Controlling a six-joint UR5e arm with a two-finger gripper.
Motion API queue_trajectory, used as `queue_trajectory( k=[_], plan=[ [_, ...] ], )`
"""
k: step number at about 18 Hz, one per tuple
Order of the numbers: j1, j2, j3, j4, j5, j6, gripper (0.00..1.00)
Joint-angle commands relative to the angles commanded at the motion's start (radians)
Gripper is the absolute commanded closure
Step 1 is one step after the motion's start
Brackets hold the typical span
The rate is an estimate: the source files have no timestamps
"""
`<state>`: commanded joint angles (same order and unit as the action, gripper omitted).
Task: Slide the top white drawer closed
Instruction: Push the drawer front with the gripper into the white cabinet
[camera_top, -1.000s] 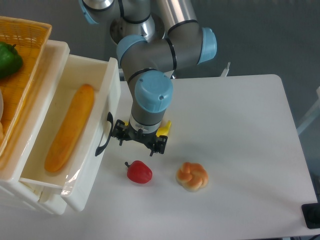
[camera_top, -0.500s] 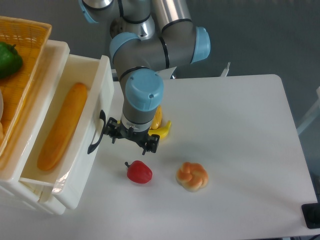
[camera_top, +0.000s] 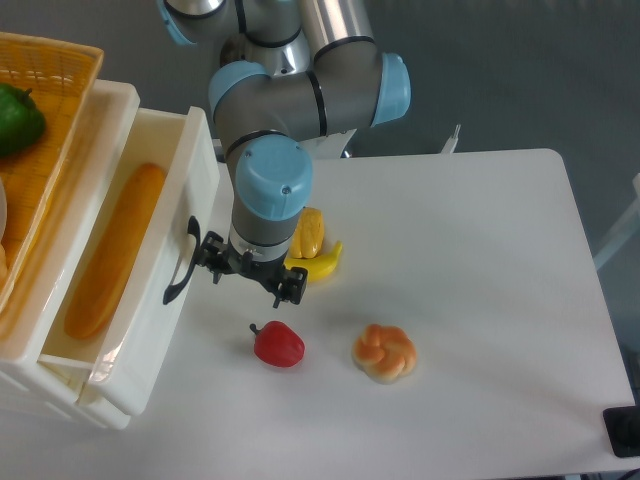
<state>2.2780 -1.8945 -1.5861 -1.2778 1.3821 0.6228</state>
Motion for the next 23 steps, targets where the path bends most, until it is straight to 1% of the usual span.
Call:
queue_trajectory(
  k=[16,23],
  plan=[
    [-0.068,0.020,-0.002,0.002,0.003,-0.006,0.00],
    [-0.081,0.023,-0.003,0.000,0.006,-0.009,0.00]
  ],
)
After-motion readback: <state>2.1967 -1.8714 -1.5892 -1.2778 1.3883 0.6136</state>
